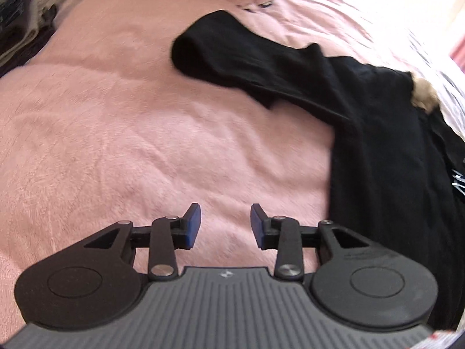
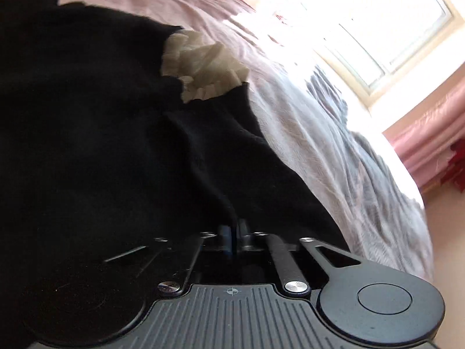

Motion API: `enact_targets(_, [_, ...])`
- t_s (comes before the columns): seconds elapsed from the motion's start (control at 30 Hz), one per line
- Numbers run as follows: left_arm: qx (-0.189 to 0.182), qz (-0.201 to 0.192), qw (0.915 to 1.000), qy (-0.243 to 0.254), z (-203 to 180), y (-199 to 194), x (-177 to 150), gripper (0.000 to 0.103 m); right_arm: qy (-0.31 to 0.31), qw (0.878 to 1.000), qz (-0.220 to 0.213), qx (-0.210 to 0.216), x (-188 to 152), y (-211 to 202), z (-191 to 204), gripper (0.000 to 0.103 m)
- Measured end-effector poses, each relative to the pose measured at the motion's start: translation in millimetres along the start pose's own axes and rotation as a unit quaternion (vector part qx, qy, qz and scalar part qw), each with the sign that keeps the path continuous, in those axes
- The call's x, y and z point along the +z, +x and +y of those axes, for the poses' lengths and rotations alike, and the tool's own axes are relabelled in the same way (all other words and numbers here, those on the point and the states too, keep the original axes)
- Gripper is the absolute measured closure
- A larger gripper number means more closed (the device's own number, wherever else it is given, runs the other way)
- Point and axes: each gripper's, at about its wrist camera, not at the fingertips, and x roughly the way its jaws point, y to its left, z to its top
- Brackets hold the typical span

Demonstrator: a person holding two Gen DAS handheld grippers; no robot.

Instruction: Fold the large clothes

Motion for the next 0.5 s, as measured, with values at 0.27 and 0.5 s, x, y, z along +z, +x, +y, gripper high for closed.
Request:
enact_targets(0.27, [0.030, -0.018, 0.9994, 0.002, 26, -13, 9, 0.070, 0.486, 0.866, -0.086, -0.081, -99, -137, -225, 0.103])
enact_targets(0.5, [0.029, -0.050, 0.9978, -0.032, 31, 2, 32, 0.049, 0.771, 0.592, 0.193, -0.134, -305, -174, -293, 0.031])
